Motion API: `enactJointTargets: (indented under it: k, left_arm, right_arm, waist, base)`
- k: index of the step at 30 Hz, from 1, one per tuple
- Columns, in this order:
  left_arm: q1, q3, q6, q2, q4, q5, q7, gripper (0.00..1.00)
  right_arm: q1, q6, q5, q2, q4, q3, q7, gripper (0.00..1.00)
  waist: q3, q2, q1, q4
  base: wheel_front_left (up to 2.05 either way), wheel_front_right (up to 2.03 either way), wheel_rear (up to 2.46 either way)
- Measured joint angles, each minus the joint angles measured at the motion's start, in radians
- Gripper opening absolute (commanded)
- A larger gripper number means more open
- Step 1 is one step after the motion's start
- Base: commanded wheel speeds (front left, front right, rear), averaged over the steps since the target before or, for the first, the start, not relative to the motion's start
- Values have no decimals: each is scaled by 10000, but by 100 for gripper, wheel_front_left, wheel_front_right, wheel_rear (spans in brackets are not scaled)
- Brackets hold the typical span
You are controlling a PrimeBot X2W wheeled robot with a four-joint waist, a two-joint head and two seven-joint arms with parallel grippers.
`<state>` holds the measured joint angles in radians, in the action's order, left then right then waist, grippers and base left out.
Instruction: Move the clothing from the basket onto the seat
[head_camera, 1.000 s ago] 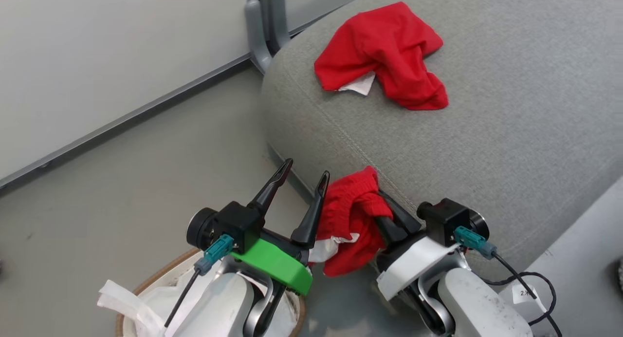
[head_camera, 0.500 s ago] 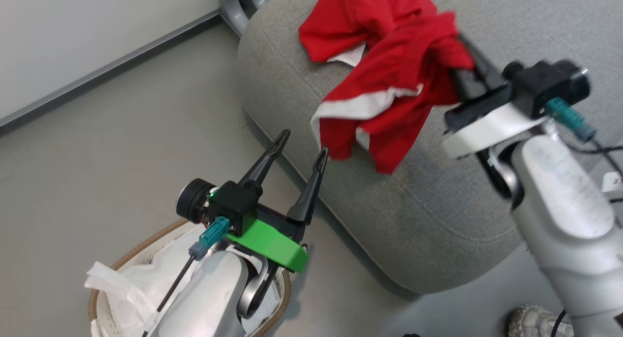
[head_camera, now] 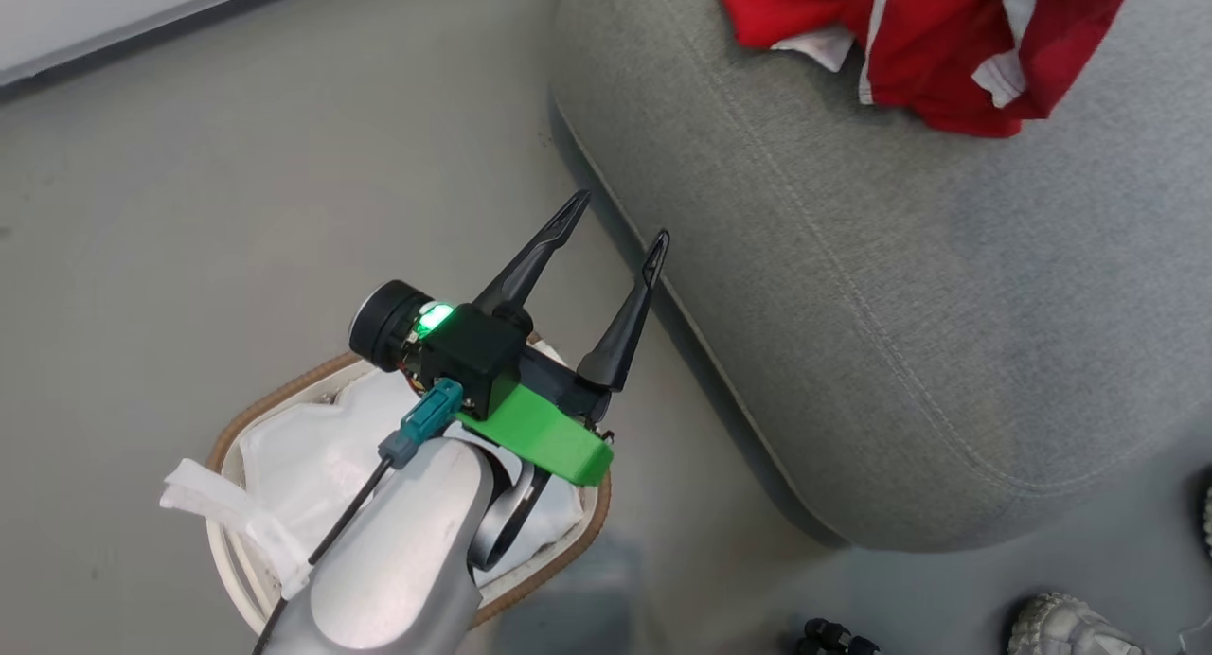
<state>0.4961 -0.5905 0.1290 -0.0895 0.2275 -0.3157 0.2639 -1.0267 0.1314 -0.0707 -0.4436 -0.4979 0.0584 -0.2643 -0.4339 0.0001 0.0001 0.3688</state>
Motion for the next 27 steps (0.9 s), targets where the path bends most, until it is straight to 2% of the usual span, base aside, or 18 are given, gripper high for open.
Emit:
enactJointTargets:
  k: [9,15,20,21,22,23,27]
  left_arm:
    - [499,-79,0,10,-113,100,0,100]
    - [533,67,0,12,-144,151,0,100]
    - [533,255,0,10,-117,140,0,100]
    - [533,299,0,6,-105,127,0,100]
    - [532,341,0,6,-90,115,0,100]
    - [532,385,0,6,-84,113,0,100]
    - [495,556,0,19,-2,84,0,100]
  right_arm:
    - [-247,0,1216,10,-1837,-1609,2,0]
    - [309,0,1749,533,-2560,-2562,0,0]
    - [815,0,1881,986,-2677,-3156,0,0]
    - [936,0,1881,1103,-2631,-3248,0,17]
    - [1062,0,1870,1221,-2556,-3323,0,47]
    - [1187,0,1852,1304,-2472,-3352,0,100]
    - [1929,0,1595,1620,-2027,-3407,0,100]
  waist:
    - [-1125,0,1,-1045]
    - [-1783,0,1,-1686]
    - [-2122,0,1,-2049]
    - [-2141,0,1,-2095]
    - [-2123,0,1,-2113]
    - [-2094,0,1,-2122]
    - [-1831,0,1,-2122]
  base:
    - [0,0,0]
    - [0,0,0]
    - [0,0,0]
    - [0,0,0]
    - [0,0,0]
    - [0,0,0]
    - [0,0,0]
